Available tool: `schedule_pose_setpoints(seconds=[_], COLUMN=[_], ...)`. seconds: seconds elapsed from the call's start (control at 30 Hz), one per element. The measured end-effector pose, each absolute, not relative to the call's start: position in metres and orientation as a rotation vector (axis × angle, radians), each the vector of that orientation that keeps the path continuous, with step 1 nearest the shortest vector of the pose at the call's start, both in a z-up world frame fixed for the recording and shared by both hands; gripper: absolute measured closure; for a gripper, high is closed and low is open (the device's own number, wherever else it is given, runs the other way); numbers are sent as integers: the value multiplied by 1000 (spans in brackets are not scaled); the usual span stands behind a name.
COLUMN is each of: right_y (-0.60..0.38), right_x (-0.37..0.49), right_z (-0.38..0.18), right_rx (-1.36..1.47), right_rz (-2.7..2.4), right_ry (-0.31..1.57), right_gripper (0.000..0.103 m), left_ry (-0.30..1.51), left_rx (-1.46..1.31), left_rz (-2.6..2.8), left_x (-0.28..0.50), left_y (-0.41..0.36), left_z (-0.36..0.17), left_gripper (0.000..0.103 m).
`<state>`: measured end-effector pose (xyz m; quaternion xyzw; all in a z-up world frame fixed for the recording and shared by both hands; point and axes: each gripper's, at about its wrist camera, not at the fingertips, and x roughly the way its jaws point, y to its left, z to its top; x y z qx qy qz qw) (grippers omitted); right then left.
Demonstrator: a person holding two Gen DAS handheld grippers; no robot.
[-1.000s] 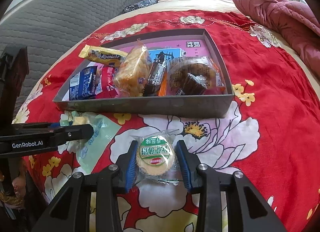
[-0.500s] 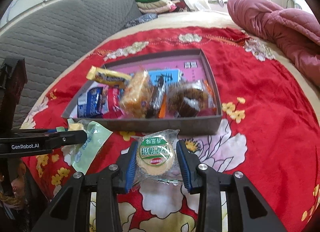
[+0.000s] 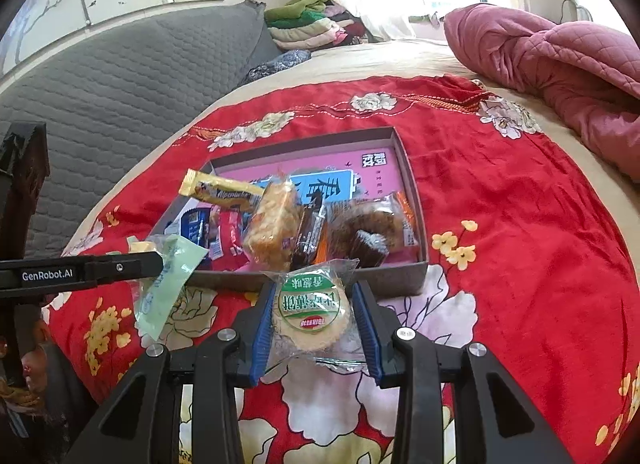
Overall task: Organize snacks
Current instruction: 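Lift both held snacks and carry them over the grey tray, then lower the biscuit pack into the tray and open the right gripper while the left gripper releases the candy bag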
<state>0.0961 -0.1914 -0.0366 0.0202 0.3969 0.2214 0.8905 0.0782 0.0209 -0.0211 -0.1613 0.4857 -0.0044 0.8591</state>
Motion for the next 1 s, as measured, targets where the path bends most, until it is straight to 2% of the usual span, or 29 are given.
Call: schedule_pose_setpoints(seconds=[1.0], right_y=[-188], right_x=[132], right_z=[-16], right_rx=[101], right_rz=[401], right_ry=[742], right_gripper=[65], left_ry=[931], left_rx=[-359], left_rz=[28], left_x=[115], left_y=[25], left_z=[-2], left_gripper=[61])
